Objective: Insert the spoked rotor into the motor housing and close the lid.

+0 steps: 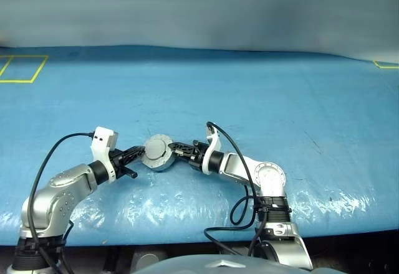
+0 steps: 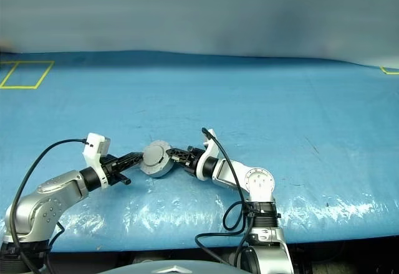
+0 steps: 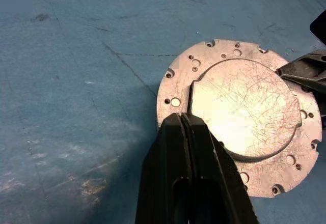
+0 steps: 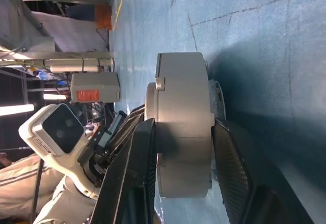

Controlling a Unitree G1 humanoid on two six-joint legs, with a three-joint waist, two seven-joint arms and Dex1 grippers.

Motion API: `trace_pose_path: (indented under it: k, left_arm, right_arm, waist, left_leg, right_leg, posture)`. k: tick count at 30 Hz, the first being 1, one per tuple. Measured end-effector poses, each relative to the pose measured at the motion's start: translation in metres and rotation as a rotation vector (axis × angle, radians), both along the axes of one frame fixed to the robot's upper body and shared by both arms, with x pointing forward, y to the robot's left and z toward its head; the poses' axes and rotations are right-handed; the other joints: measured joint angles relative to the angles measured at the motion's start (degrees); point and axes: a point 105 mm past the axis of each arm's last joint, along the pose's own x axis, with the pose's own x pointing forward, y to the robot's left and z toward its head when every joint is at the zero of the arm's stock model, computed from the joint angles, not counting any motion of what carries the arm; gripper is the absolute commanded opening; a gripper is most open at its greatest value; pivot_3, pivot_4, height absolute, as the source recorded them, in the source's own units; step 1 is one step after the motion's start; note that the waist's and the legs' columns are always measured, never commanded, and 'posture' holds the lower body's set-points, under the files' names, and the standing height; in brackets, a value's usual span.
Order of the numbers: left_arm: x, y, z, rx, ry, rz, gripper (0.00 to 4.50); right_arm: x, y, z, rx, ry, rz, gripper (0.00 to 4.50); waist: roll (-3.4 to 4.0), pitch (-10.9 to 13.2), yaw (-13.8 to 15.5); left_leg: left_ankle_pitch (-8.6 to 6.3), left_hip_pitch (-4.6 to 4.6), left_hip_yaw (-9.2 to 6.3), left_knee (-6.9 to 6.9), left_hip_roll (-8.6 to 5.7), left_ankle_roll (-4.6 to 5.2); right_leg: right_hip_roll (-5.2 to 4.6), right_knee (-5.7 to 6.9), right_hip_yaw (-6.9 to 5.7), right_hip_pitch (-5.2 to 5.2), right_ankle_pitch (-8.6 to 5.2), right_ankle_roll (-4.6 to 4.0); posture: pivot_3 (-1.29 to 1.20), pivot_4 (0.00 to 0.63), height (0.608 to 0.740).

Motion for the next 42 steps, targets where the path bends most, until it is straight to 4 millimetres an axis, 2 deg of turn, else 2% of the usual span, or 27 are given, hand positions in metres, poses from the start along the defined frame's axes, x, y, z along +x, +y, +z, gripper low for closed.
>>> trace_pose_path:
  k: [6,10,13,17,21,23,25,27,29,35,42]
  left_arm:
    - [0.012,0.0,0.005,-0.019,-0.023,0.03,0.0]
    - [0.027,-0.004,0.018,-0.257,-0.079,0.159,0.0]
    - [0.034,0.013,0.036,-0.357,-0.146,0.288,0.61]
    - [0.025,0.035,0.036,-0.419,-0.151,0.431,1.93]
    - [0.003,0.037,0.042,-0.601,-0.159,0.496,3.23]
    - [-0.017,0.032,0.037,-0.687,-0.129,0.526,3.99]
    - [-0.029,0.024,0.026,-0.732,-0.078,0.544,4.48]
    - [-0.041,0.014,0.022,-0.847,-0.068,0.586,4.5]
    - [-0.045,0.001,0.02,-0.931,-0.041,0.586,4.5]
    - [-0.051,-0.024,0.017,-1.096,0.036,0.556,4.5]
    - [-0.049,-0.029,0.024,-1.241,-0.012,0.544,4.5]
  right_arm:
    - [-0.004,0.001,0.0,-0.003,0.016,0.02,1.28]
    - [-0.006,0.001,0.003,-0.012,0.014,0.024,1.28]
    - [-0.012,-0.012,-0.001,0.006,0.039,-0.023,1.28]
    - [-0.028,-0.018,-0.01,0.079,0.119,-0.075,1.28]
    - [-0.019,-0.023,-0.003,0.096,0.125,-0.156,1.18]
    - [-0.011,-0.03,0.001,0.115,0.119,-0.225,1.18]
    - [-0.003,-0.036,0.006,0.136,0.111,-0.279,1.18]
    - [0.005,-0.038,0.013,0.159,0.098,-0.316,1.18]
    - [0.01,-0.037,0.02,0.176,0.084,-0.327,1.18]
    - [0.013,-0.015,0.046,0.211,0.021,-0.255,1.18]
    - [0.0,0.007,0.059,0.244,0.011,-0.141,1.18]
  waist:
    - [0.0,0.0,-0.14]
    - [-0.08,0.05,-0.1]
    - [-0.1,0.03,0.2]
    - [-0.07,0.04,0.06]
    - [-0.09,0.05,0.12]
    - [-0.11,0.07,0.22]
    - [-0.17,0.12,0.41]
    - [-0.19,0.17,0.42]
    - [-0.23,0.22,0.46]
    - [-0.2,0.26,0.29]
    - [-0.19,0.26,0.33]
  left_leg:
    - [0.0,-0.02,0.0,-0.09,0.03,0.0]
    - [0.0,-0.26,-0.06,-0.07,0.03,0.0]
    - [-0.02,-0.26,-0.08,-0.09,0.02,0.02]
    - [-0.07,-0.25,-0.04,-0.09,-0.04,0.08]
    - [-0.07,-0.27,-0.04,0.07,-0.02,0.07]
    - [-0.07,-0.29,-0.03,0.17,-0.03,0.08]
    - [-0.07,-0.3,-0.04,0.2,-0.04,0.08]
    - [-0.07,-0.35,-0.04,0.34,-0.05,0.08]
    - [-0.07,-0.41,-0.08,0.47,-0.04,0.08]
    - [-0.07,-0.59,-0.07,0.51,-0.03,0.09]
    - [-0.08,-0.78,-0.09,0.49,-0.04,0.11]
  right_leg:
    - [0.04,0.0,0.0,-0.04,0.02,0.03]
    - [0.04,0.0,-0.04,-0.19,0.15,-0.12]
    - [0.04,-0.01,-0.04,-0.16,0.15,-0.15]
    - [-0.05,-0.04,0.0,-0.14,0.09,-0.14]
    - [-0.04,-0.05,-0.02,-0.12,-0.01,0.0]
    - [-0.05,-0.07,0.01,-0.09,-0.03,0.07]
    - [-0.04,-0.08,0.0,-0.08,-0.11,-0.02]
    - [-0.04,-0.08,0.03,-0.08,-0.14,-0.08]
    - [0.0,-0.06,0.01,-0.11,-0.13,-0.09]
    - [0.03,-0.07,0.04,-0.23,-0.05,-0.15]
    - [0.03,-0.07,0.02,-0.39,0.07,-0.36]
  posture:
    - [0.0,0.15,0.74]
    - [0.0,0.15,0.74]
    - [0.0,0.15,0.74]
    - [0.0,0.15,0.74]
    - [0.0,0.15,0.74]
    - [0.0,0.15,0.74]
    - [0.0,0.15,0.74]
    - [0.0,0.15,0.74]
    - [0.0,0.15,0.74]
    - [0.0,0.15,0.74]
    - [0.0,0.15,0.74]
